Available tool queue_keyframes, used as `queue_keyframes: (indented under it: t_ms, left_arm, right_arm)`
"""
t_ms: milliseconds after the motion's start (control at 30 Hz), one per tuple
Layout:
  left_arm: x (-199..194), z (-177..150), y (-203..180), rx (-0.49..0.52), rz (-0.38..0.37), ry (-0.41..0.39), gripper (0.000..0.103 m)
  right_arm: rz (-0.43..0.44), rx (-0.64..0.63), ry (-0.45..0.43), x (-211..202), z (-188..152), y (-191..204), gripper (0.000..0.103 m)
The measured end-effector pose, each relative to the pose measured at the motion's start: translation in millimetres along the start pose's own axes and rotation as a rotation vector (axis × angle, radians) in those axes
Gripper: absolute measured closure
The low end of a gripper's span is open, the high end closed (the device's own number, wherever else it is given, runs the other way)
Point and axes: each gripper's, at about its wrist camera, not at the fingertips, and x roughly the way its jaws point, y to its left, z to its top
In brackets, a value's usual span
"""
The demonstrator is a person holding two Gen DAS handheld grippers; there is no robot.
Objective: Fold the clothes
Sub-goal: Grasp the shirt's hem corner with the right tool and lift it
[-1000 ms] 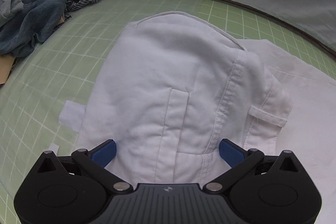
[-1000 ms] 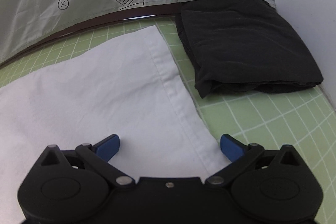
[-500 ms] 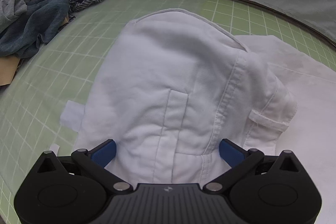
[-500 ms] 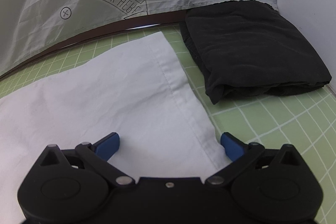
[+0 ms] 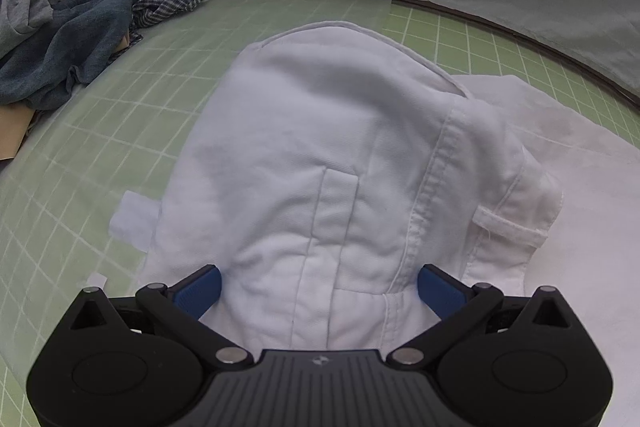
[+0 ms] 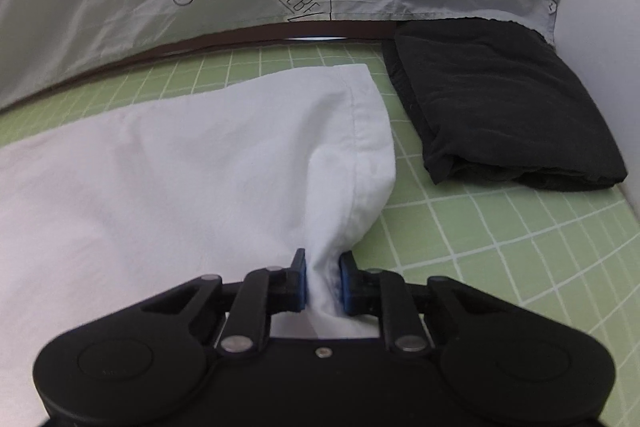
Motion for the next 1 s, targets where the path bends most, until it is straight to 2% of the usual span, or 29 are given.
queue_keyframes:
  t_ms: [67, 200, 367, 567, 700, 767, 867, 1000]
  left_arm:
    - [0.2, 0.5, 1.2, -0.005, -0.016, -0.002, 0.0]
    - [0.6, 0.5, 2.3, -0.009, -0.034, -0.012, 0.0]
    - [0.5, 0.2, 1.6, -0.003, -0.04, -0.016, 0.0]
    - [1.8, 2.0, 4.9, 0.012, -0.071, -0.001, 0.0]
    - [3.9, 3.4, 6.6, 0.027, -0.081, 0.002, 0.0]
    - [4.8, 4.2, 7.3, 0.037, -0.088, 0.006, 0.0]
    - [6.1, 5.5, 8.6, 0.053, -0.104, 0.011, 0.0]
    - [7.4, 5.9, 9.6, 0.071, -0.12, 0.01, 0.0]
  right_arm:
    - [-0.043, -0.032, 0.0, -6.9, 5.6, 10.1, 0.088]
    - [-0.065, 0.026, -0.054, -34.4, 15.2, 22.4, 0.088]
    - [-0.035, 0.054, -0.139, -72.5, 18.6, 52.9, 0.089]
    - [-0.004, 0.052, -0.185, -96.3, 5.8, 114.0, 0.088]
    - [0.013, 0.021, -0.138, -88.9, -11.5, 161.9, 0.084]
    - [0.022, 0.009, -0.081, -76.6, -23.3, 182.3, 0.081]
    - [0.009, -0.018, -0.016, -58.9, -40.9, 202.5, 0.073]
    - [0.01, -0.052, 0.001, -62.3, -40.2, 208.5, 0.067]
